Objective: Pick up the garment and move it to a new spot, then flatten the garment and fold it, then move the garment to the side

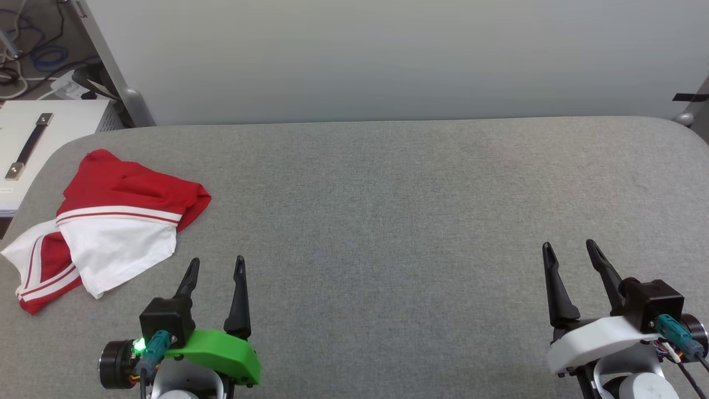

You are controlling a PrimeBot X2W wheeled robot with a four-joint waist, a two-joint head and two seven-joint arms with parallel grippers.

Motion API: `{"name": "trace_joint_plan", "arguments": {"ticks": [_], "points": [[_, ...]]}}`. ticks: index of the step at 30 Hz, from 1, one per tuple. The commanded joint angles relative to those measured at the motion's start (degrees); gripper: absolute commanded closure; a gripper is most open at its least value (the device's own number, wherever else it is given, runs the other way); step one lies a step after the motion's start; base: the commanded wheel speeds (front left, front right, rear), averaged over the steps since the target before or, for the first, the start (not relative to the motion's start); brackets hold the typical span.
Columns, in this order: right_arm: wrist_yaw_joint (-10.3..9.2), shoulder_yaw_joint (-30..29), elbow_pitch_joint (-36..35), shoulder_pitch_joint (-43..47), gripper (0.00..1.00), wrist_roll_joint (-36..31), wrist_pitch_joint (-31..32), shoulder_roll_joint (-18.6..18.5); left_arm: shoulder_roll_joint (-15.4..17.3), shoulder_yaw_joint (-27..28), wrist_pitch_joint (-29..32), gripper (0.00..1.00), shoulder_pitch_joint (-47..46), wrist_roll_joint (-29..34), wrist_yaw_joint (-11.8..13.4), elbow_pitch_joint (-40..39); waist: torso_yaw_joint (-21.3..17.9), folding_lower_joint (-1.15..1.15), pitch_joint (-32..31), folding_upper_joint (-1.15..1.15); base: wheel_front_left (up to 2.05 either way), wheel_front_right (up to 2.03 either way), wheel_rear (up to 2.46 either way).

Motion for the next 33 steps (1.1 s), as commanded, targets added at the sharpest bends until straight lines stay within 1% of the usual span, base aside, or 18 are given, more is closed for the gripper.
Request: {"name": "trace_joint_plan", "arguments": {"ticks": [1,26,33], "points": [[-0.03,-0.09,0.26,0.36,0.0,0.66,-0.7,0.08,-0.14,-0.09,-0.66,0.0,0.17,-0.82,-0.27,0.33,0.04,0.0,0.02,0.0,0.0,0.0,0.0],[-0.04,-0.23,3.24,0.3,0.0,2.42,-3.6,0.12,-0.19,-1.3,-3.61,0.0,0.21,-2.13,-0.38,2.61,0.47,0.0,0.08,0.0,0.0,0.0,0.0],[-0.04,-0.2,4.01,0.39,0.0,2.78,-4.44,0.12,-0.2,-1.56,-4.45,0.0,0.03,-2.55,-0.53,3.08,1.25,0.0,0.48,0.0,0.0,0.0,0.0]]}}
